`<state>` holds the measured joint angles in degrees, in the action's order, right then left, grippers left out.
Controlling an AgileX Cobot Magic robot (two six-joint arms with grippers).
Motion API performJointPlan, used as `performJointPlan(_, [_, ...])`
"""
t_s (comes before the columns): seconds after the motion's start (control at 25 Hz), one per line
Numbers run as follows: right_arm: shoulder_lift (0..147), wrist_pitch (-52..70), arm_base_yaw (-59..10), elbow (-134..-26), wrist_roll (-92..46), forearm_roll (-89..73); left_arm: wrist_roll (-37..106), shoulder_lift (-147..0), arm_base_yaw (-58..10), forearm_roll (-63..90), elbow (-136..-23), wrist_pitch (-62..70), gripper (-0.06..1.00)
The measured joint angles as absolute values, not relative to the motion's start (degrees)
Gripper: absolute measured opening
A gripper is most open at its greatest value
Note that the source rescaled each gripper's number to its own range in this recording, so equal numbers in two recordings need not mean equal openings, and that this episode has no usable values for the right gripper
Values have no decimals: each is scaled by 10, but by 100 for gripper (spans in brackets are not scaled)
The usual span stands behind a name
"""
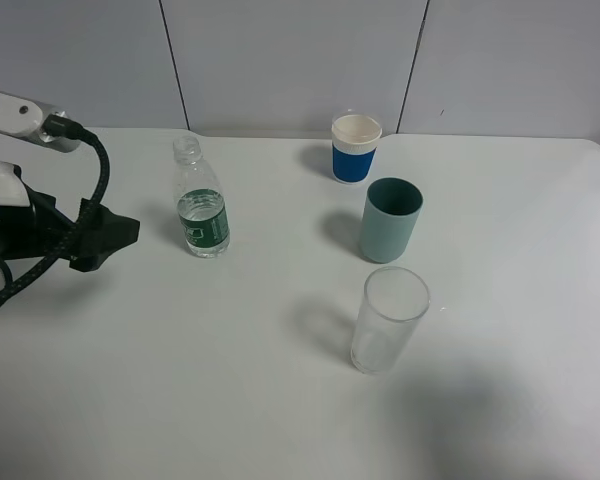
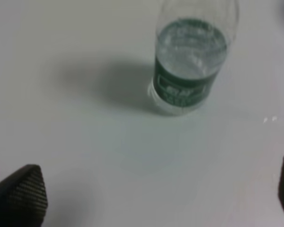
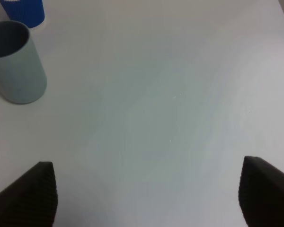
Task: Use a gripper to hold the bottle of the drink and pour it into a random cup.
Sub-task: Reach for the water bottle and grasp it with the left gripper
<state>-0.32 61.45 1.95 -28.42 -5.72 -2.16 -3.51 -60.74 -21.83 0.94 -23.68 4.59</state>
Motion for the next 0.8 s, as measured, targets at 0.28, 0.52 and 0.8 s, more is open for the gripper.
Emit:
performJointPlan(0.28, [-3,614,19,-284,-57,-22,-38,-688,-218,-9,-228,-31,100])
performJointPlan(0.52, [-3,614,19,-284,-57,-22,-51,-739,-218,-35,-228,-109,100])
performJointPlan(0.8, [-3,614,19,-284,-57,-22,-111,-820,-218,-113,-228,-257,100])
